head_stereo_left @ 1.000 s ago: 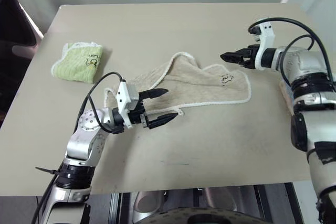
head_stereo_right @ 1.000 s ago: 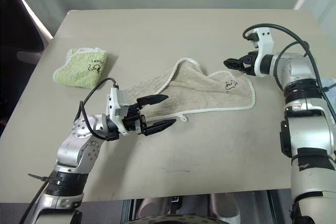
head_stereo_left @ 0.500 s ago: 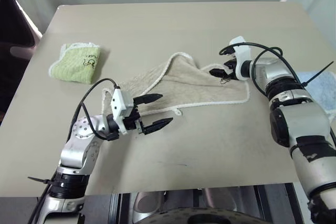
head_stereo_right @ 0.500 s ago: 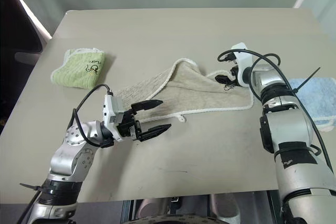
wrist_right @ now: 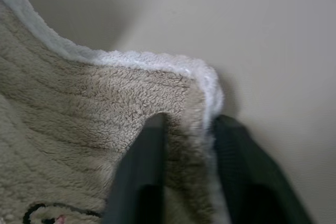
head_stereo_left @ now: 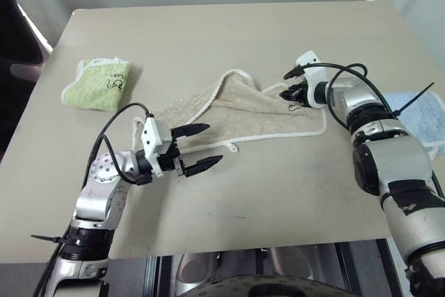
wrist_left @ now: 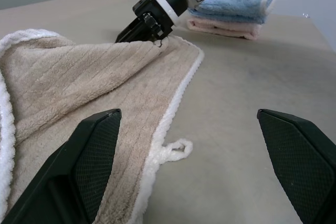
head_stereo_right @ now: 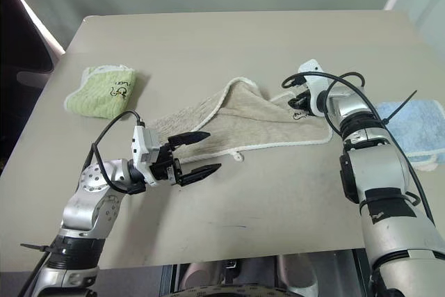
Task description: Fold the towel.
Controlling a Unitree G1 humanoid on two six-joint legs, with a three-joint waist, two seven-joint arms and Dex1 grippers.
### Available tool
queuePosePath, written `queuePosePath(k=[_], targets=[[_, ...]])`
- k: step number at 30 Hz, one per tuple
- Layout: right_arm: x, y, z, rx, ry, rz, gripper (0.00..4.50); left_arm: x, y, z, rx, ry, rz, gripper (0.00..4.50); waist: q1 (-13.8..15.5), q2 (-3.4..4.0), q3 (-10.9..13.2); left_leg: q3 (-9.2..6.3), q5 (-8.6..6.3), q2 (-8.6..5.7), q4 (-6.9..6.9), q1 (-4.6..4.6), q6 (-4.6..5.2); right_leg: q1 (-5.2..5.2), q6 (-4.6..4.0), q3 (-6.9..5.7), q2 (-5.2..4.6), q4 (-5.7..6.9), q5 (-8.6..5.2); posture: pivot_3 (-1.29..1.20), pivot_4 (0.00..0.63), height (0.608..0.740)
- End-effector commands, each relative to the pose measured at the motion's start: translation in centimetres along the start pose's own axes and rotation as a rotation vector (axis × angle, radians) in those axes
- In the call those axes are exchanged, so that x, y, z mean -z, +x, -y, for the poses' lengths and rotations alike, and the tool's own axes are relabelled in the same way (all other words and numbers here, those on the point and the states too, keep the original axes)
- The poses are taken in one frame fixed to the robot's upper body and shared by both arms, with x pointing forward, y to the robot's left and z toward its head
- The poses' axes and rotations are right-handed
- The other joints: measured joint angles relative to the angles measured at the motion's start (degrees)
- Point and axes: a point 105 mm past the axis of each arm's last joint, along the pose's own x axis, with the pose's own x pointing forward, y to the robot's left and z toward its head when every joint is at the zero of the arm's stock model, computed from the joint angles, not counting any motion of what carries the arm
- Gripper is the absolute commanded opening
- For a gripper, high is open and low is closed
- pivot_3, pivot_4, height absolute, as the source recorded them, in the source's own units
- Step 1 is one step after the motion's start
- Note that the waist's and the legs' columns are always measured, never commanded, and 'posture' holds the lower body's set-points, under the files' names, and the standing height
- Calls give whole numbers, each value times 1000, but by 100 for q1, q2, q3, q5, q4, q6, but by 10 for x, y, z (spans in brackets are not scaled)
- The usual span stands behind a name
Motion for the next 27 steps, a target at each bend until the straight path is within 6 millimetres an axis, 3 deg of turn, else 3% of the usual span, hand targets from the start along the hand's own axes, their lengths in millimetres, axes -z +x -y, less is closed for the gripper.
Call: queuePosePath(k=[1, 7, 12, 16, 22, 27], targets=[[-7, 0, 1, 24, -25, 20, 17, -7, -1, -1, 0, 38, 22, 4500, -2, 0, 0, 0, 0, 0, 0, 0, 0, 0, 0, 0, 0, 0, 0, 0, 150, 733], [-29, -5, 8, 58, -42, 110, 17, -10, -4, -6, -17, 41, 21, 4500, -7, 0, 0, 0, 2, 0, 3, -2, 4, 2, -1, 0, 0, 1, 3, 0, 150, 733], [-45, -17, 16, 77, -82, 152, 17, -28, -10, -18, -67, 53, 30, 4500, -8, 0, 0, -1, 3, 0, 0, -6, 3, -4, -1, -2, 0, 2, 3, 0, 150, 733], [-71, -33, 18, 46, -96, 271, 17, -36, -31, -41, -160, 85, -37, 4500, -11, 0, 0, 1, 2, 0, 0, -8, 1, -5, -1, -3, 0, -1, 3, 0, 150, 733], [-90, -49, 12, 35, -142, 361, 17, -41, -54, -61, -210, 163, -101, 4500, -19, 0, 0, -2, 3, 1, -5, -8, -2, -7, -4, -4, 1, -2, 0, 0, 150, 733], [-120, -77, 11, 65, -167, 477, 17, -31, -76, -79, -210, 225, -193, 4500, -24, 1, 1, -2, 6, 0, -1, -10, -2, -11, -4, -4, 1, 1, 1, 0, 150, 733]])
